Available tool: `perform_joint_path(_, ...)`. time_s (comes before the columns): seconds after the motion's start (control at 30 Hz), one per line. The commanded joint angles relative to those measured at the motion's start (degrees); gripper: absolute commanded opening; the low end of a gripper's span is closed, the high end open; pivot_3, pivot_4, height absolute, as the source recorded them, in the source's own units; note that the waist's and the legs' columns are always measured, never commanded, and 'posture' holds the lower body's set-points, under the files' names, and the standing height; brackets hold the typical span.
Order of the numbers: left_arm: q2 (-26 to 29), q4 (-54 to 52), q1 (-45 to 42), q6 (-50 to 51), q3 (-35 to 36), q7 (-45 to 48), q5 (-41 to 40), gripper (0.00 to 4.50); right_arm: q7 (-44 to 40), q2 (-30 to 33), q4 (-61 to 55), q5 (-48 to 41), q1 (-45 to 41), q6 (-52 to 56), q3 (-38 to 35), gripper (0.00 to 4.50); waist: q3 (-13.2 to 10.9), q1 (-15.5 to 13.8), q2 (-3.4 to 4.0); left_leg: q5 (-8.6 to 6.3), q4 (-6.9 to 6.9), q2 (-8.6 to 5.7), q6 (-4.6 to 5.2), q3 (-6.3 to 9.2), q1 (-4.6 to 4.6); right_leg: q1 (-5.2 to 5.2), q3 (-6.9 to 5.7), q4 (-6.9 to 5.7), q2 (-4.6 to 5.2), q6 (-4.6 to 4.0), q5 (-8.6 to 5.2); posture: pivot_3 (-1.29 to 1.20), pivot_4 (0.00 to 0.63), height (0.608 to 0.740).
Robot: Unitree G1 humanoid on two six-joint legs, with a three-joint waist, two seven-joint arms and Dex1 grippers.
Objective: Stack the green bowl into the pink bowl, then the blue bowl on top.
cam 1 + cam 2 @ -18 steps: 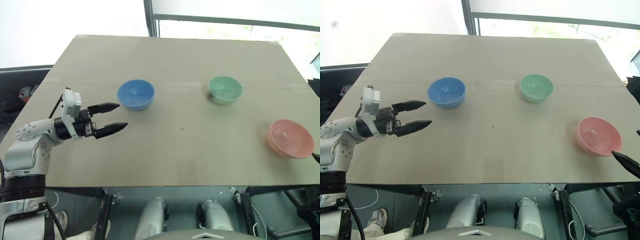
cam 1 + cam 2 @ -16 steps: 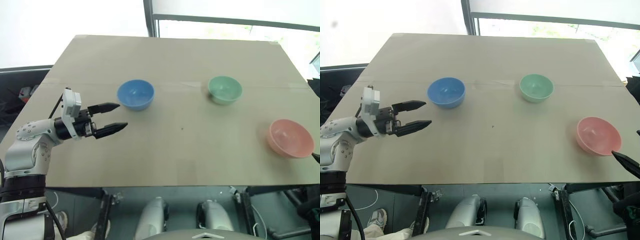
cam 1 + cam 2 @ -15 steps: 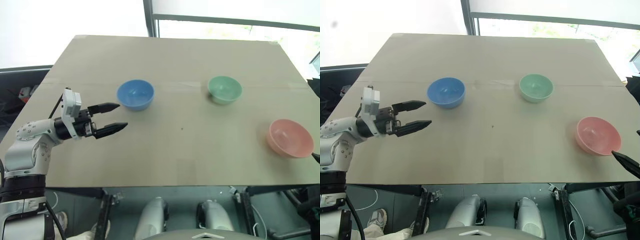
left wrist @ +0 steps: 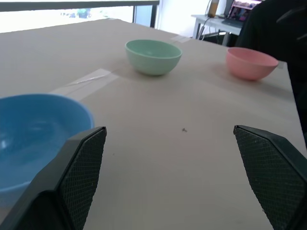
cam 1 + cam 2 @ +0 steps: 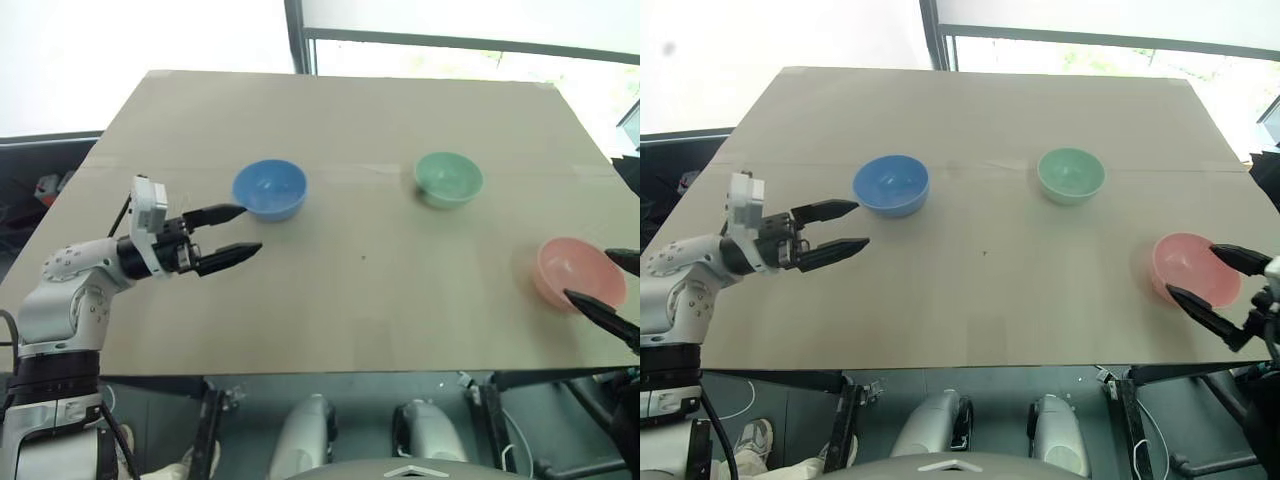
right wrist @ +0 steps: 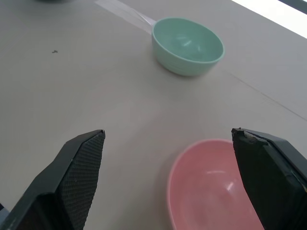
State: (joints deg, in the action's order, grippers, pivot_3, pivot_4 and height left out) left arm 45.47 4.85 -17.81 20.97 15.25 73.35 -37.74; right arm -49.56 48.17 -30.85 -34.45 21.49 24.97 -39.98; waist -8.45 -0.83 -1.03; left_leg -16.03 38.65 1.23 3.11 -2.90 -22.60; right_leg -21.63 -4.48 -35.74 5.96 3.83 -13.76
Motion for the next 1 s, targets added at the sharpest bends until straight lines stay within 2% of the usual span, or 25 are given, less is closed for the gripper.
perform_joint_path(0.03,-0.8,-4.3,-0.2,-0.7,-0.1,-1.0,-0.2,4.5,3.9,1.5,-0.8,2.7,-3.7,3.1,6.5,4.43,0.0,0.0,0.01,0.0,0.01,0.0,0.0,-0.01,0.0,-0.02,0.01,-0.02,0.0,0.0,0.0,0.0,0.15,0.74)
perform_joint_path(0.23,-1.8,-8.1,2.3,-3.7,-1.3,3.7,-0.9,4.5,11.5,0.1,7.2,12.6,-7.2,7.5,19.6,4.43,0.0,-0.2,0.0,0.0,0.01,-0.04,0.0,0.0,-0.1,-0.05,-0.02,0.04,0.02,-0.01,0.0,0.0,0.15,0.74)
perform_joint_path(0.33,-0.8,-10.7,4.5,-2.6,-0.7,7.5,-3.6,4.5,13.9,-1.1,11.3,15.7,-9.1,6.2,21.3,3.77,0.0,0.0,0.03,0.0,0.01,-0.07,0.01,-0.01,-0.14,-0.08,-0.02,0.07,0.02,-0.01,0.0,0.0,0.15,0.74)
perform_joint_path(0.37,-0.2,-11.5,5.2,-2.1,-0.4,8.9,-4.5,4.5,14.4,-1.5,12.2,16.2,-9.7,5.9,21.1,3.22,0.0,0.0,0.06,0.0,0.01,-0.06,0.01,-0.04,-0.13,-0.09,0.0,0.05,0.02,-0.01,0.0,0.0,0.15,0.74)
perform_joint_path(0.4,0.2,-12.0,5.6,-1.7,-0.2,9.8,-5.3,4.5,14.8,-1.8,12.7,16.6,-10.2,5.8,20.9,2.96,0.0,0.0,0.06,0.0,0.01,-0.04,0.0,-0.05,-0.12,-0.1,0.02,0.04,0.01,0.0,0.0,0.0,0.15,0.74)
perform_joint_path(0.63,-0.2,-13.7,5.9,-0.3,0.3,10.1,-8.3,4.5,14.3,-1.9,15.3,18.6,-12.8,3.9,21.5,0.01,0.0,-0.1,0.07,0.03,0.01,0.0,-0.04,-0.03,-0.03,-0.07,0.03,-0.03,-0.03,-0.01,0.0,0.0,0.15,0.74)
perform_joint_path(0.77,-1.1,-13.5,4.3,0.6,0.0,9.8,-10.0,4.5,14.0,-2.4,14.8,19.2,-15.5,2.8,23.1,0.01,0.0,0.0,0.07,0.02,0.01,-0.01,-0.03,-0.03,-0.06,-0.08,0.03,0.0,-0.02,0.0,0.0,0.0,0.15,0.74)
perform_joint_path(0.87,-2.2,-12.2,3.3,0.6,-0.3,8.5,-9.8,4.5,10.8,-3.4,7.6,16.2,-16.7,2.6,26.6,0.01,0.0,0.0,0.09,0.02,0.01,0.0,-0.04,-0.03,-0.06,-0.09,0.02,-0.02,-0.04,-0.01,0.0,0.0,0.15,0.74)
perform_joint_path(1.0,-3.6,-10.5,3.7,-1.0,-1.5,5.9,-6.1,4.5,10.2,-6.8,-0.8,16.7,-20.8,3.7,37.7,0.01,0.0,0.3,0.08,0.03,0.01,0.05,-0.04,-0.03,-0.03,-0.09,0.05,-0.03,-0.1,-0.01,0.0,0.0,0.15,0.74)
